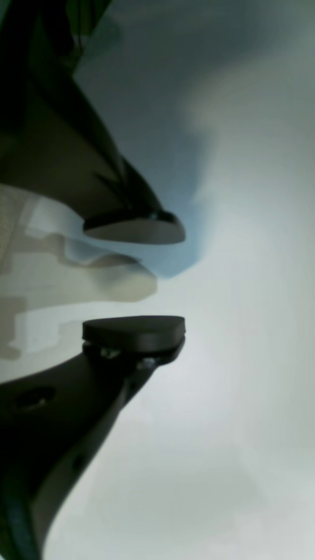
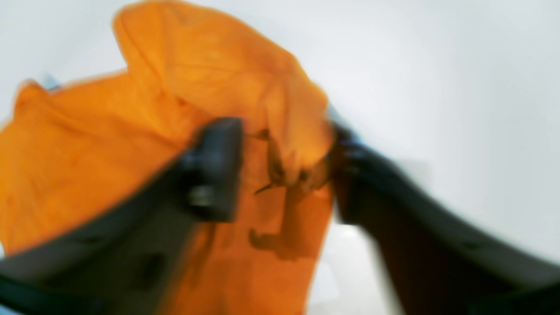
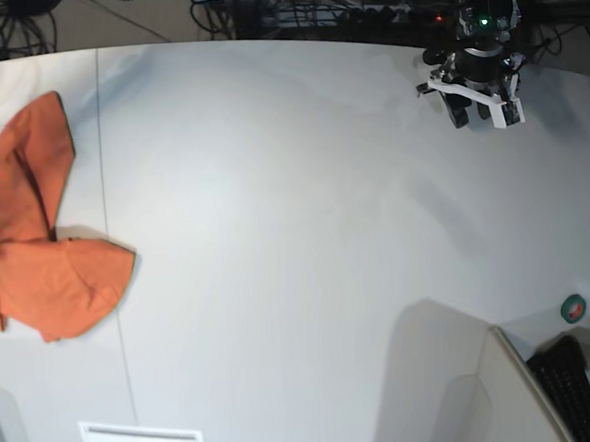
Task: Layout the t-shirt on the table in an organized manner, then fold the t-shirt properly
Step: 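Drag the held shirt edge with the right gripper to the table edge, then pull the shirt back across the table with the right gripper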
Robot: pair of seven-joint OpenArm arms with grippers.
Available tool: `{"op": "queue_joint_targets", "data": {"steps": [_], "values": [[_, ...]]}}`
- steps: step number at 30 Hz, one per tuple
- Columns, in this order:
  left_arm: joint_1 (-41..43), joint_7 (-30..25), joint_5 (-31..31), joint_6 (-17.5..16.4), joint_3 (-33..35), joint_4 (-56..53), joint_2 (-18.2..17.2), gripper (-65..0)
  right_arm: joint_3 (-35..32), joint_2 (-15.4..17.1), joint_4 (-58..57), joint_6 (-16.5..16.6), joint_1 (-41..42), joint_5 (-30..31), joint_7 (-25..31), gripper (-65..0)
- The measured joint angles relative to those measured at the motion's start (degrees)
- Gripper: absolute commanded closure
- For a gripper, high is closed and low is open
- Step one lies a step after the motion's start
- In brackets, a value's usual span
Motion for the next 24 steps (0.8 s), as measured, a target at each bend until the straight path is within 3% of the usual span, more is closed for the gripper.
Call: {"op": "queue_joint_targets", "data": {"steps": [4, 8, 10, 12, 15, 16, 20, 24], "values": [[0.0, 0.0, 0.0, 0.2, 0.1, -0.1, 0.1, -25.2, -6.4, -4.3, 18.5, -0.5, -11.3, 0.0, -4.7, -36.5], [0.0, -0.2, -0.1, 0.0, 0.1, 0.1, 0.3, -25.2, -16.1, -13.5, 40.0, 0.8, -25.1, 0.2, -6.2, -36.3], [-0.1, 0.0, 0.0, 0.2, 0.0, 0.1, 0.4, -25.2, -20.6, -15.4, 46.7, 1.6, -29.9, 1.1, -6.0, -35.3], [0.0, -0.1, 0.0, 0.2, 0.0, 0.1, 0.3, -25.2, -22.8, -16.3, 48.8, 0.9, -31.8, 0.4, -5.4, -27.0], [0.4, 0.2, 0.0, 0.2, 0.2, 1.1, 0.5, -25.2, -23.7, -17.6, 46.2, 0.3, -31.4, 0.3, -5.5, -2.6], [0.6, 0.2, 0.0, 0.0, 1.0, 1.5, 0.4, -25.2, -23.9, -17.9, 44.8, 0.3, -30.9, 0.1, -5.7, 0.0], [1.8, 0.0, 0.0, -3.1, 3.8, 4.2, -0.3, -25.2, -23.9, -18.7, 41.0, 0.3, -30.6, 0.1, -6.2, 0.0], [2.1, 0.0, 0.0, -4.4, 5.4, 5.3, 0.3, -25.7, -23.9, -18.7, 39.8, 0.3, -30.5, 0.1, -7.8, -30.6]]}}
